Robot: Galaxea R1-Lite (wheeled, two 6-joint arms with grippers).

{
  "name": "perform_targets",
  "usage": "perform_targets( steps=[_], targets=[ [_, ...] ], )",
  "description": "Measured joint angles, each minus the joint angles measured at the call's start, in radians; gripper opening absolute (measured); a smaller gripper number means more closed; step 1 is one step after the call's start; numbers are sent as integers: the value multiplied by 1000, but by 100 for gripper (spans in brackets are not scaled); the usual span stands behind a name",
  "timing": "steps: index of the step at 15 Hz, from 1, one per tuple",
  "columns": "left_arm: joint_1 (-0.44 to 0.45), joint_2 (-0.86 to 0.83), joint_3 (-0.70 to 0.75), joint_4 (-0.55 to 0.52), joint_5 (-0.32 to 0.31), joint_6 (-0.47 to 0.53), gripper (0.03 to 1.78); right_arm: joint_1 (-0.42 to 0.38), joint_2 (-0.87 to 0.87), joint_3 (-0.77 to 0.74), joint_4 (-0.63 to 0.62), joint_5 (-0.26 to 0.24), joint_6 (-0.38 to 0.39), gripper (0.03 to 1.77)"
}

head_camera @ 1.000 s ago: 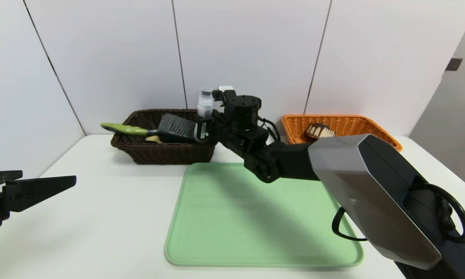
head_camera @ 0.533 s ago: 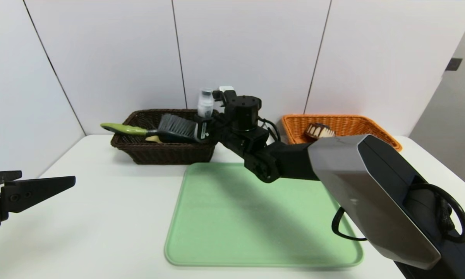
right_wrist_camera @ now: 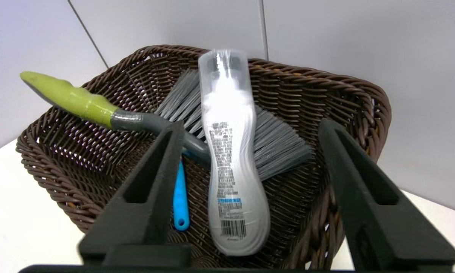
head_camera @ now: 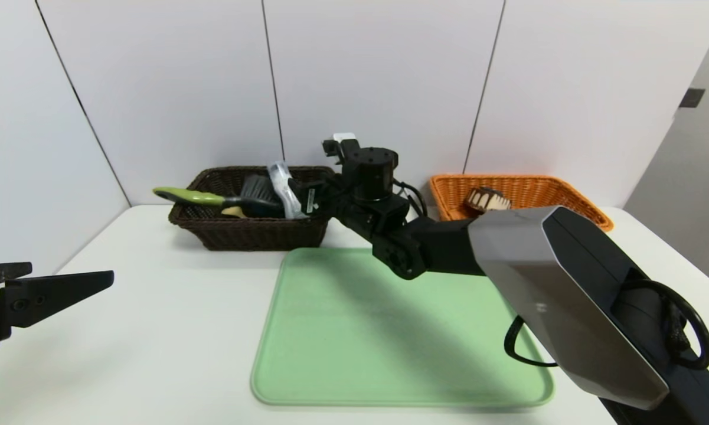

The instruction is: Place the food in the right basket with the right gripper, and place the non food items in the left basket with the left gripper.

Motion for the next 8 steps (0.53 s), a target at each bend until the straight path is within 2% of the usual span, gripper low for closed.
perform_targets(
  steps=[5,8],
  targets=[
    [1,0,-39,-3,6,0,169,5,-77,0,11,-10,-10,146],
    [12,18,-93,-3,30,7,169,-5,-187,4,101,-52,-24,154]
  ],
)
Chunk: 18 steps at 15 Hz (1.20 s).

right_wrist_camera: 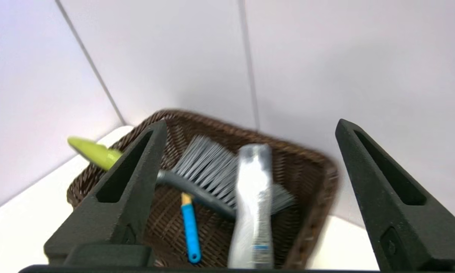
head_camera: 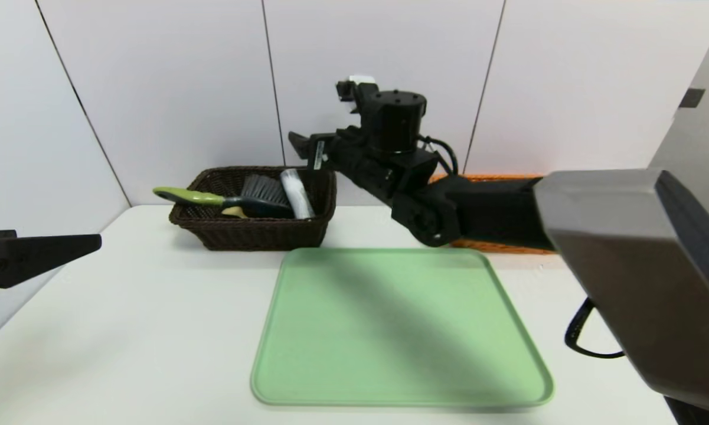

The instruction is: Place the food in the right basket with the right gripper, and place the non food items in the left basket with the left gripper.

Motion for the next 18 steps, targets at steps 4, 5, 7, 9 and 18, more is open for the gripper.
perform_targets(
  steps=[4,5,7,9,18],
  targets=[
    [45,16,-44,3,31,16,169,-71,-203,32,333,-11,-8,161],
    [47,16,-56,6,50,16,169,-97,-264,65,433,-11,-9,162],
    [55,12,-77,9,94,19,169,-156,-403,184,614,-15,-9,164],
    [101,8,-88,8,101,32,169,-220,-542,345,714,-41,-6,166],
    [286,-242,41,102,85,92,169,-540,-1125,993,507,-90,1,169]
  ],
)
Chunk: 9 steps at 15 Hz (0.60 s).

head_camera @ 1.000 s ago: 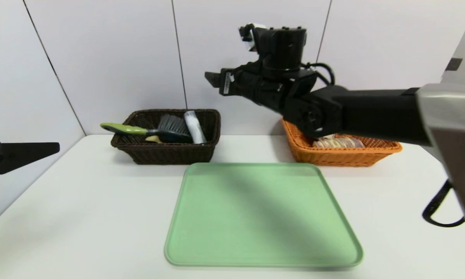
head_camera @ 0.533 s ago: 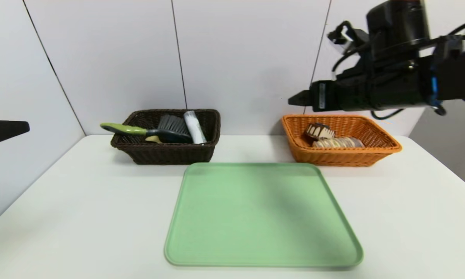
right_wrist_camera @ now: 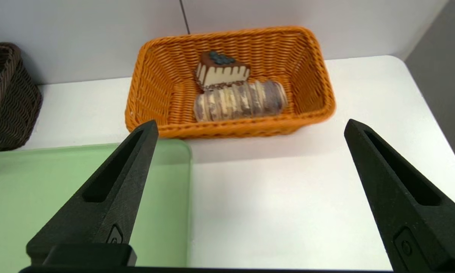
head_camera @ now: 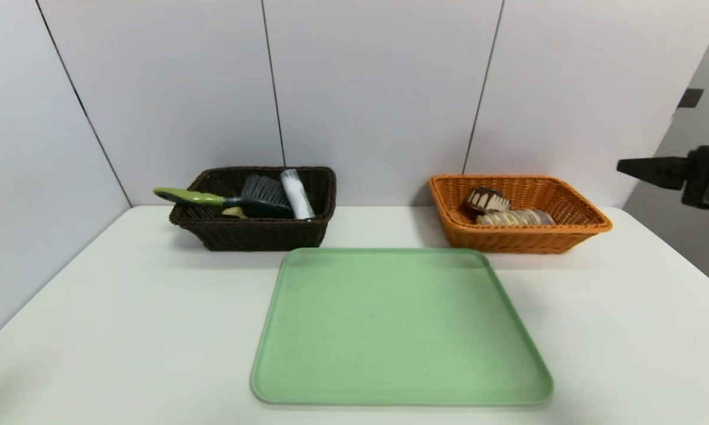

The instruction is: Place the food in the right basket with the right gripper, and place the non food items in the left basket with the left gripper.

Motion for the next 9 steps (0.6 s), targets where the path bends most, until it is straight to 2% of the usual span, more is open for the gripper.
perform_targets(
  steps=[3,6,8,9],
  targets=[
    [32,-186,129,3,-52,16,169,-15,-197,203,-56,-23,3,169],
    [48,-386,234,19,-155,57,169,-22,-409,365,-65,-39,2,169],
    [51,-479,267,36,-235,68,169,-30,-541,433,-63,-41,-3,169],
    [51,-512,275,37,-255,71,169,-35,-611,460,-61,-40,-8,169]
  ],
)
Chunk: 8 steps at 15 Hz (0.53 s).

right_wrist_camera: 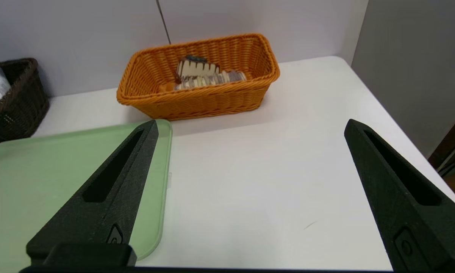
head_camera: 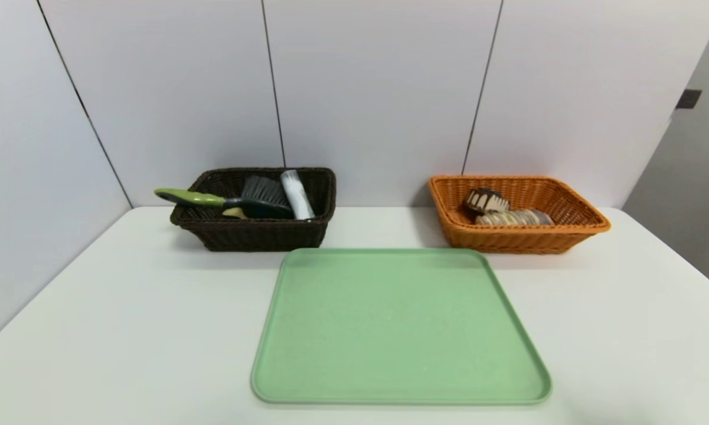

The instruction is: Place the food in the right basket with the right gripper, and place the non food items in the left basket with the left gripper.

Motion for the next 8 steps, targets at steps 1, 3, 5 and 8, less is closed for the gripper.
perform_targets(
  steps=[1,3,5,8],
  targets=[
    [0,-24,7,0,-19,1,169,-2,-64,23,4,1,-6,169],
    [-1,-56,23,1,-41,25,169,-6,-186,73,2,-3,-26,169],
    [-2,-75,37,0,-41,31,169,-9,-256,105,-47,-50,-45,170],
    [-1,-89,43,-1,-35,32,169,-81,-300,113,-43,-36,-65,170]
  ],
)
